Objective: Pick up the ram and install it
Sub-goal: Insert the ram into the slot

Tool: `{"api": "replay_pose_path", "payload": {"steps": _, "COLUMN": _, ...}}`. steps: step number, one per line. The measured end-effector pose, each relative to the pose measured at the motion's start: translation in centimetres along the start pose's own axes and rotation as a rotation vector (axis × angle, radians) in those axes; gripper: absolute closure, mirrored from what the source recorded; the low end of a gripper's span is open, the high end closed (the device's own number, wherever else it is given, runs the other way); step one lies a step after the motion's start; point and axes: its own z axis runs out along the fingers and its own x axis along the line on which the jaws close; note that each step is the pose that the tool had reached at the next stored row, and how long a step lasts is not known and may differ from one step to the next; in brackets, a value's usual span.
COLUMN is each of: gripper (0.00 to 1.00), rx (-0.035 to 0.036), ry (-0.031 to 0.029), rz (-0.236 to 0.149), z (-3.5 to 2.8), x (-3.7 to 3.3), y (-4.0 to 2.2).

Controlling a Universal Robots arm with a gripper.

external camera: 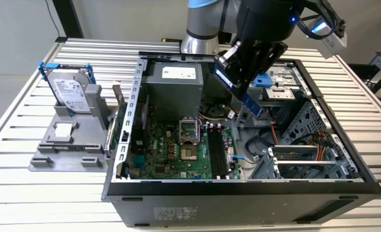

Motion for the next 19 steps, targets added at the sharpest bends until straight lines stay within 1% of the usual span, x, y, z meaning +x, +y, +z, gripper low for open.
{"api": "replay_pose_path", "payload": {"steps": 19, "gripper": 1.0, "rx": 0.0034, "ry": -0.0127, "rz": 0.314, "z": 0.0, "x": 0.0, "y": 0.0}}
